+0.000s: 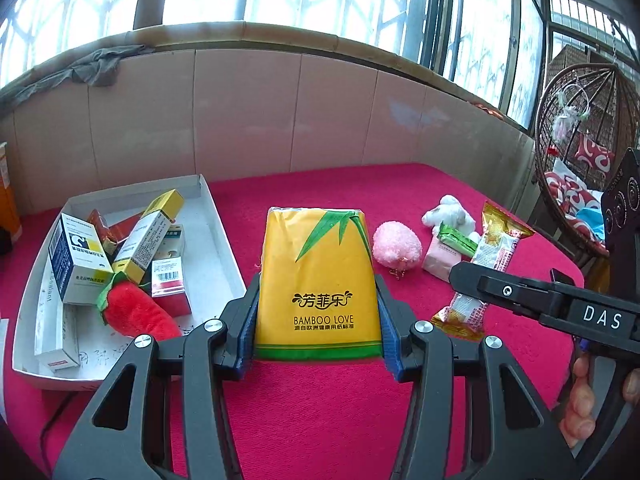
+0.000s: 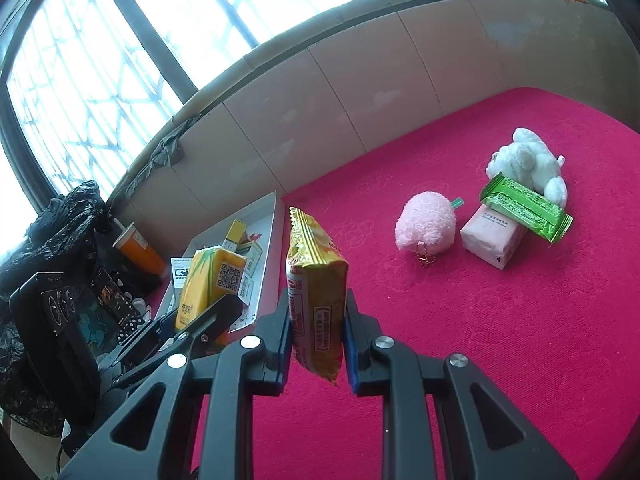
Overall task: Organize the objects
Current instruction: 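Carry the tissue pack and snack bar over the white tray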
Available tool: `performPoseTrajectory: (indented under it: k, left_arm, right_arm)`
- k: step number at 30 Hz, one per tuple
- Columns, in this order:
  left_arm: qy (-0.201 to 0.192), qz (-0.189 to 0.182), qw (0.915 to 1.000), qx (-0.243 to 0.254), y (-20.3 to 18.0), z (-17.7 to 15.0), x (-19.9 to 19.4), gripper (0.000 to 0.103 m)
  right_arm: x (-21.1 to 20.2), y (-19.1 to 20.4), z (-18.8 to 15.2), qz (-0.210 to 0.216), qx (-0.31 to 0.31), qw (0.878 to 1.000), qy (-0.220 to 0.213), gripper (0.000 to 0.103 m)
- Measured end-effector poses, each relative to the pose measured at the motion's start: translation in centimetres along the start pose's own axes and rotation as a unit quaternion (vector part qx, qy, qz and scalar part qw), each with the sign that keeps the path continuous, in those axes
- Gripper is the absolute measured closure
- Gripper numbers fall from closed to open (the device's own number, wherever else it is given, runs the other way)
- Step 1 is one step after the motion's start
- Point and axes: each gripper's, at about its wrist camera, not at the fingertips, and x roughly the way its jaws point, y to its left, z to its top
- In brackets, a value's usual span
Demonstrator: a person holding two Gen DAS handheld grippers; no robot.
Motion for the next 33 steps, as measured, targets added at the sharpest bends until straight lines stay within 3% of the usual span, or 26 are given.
performPoseTrajectory:
  k: [20, 33]
  left_arm:
    - [-0.014, 0.017, 0.9992, -0.034, 2.9, -0.2, -1.2, 0.053]
    - [-0.023, 0.048, 0.9964, -0.066, 6.3, -0.1, -1.8, 0.053]
  right_arm:
    - [1.9, 2.4, -0.6, 0.001, -0.024, 0.999, 0.032, 0.082]
    - [4.1, 5.6, -0.1, 0.015, -0.06, 0.997, 0.047, 0.082]
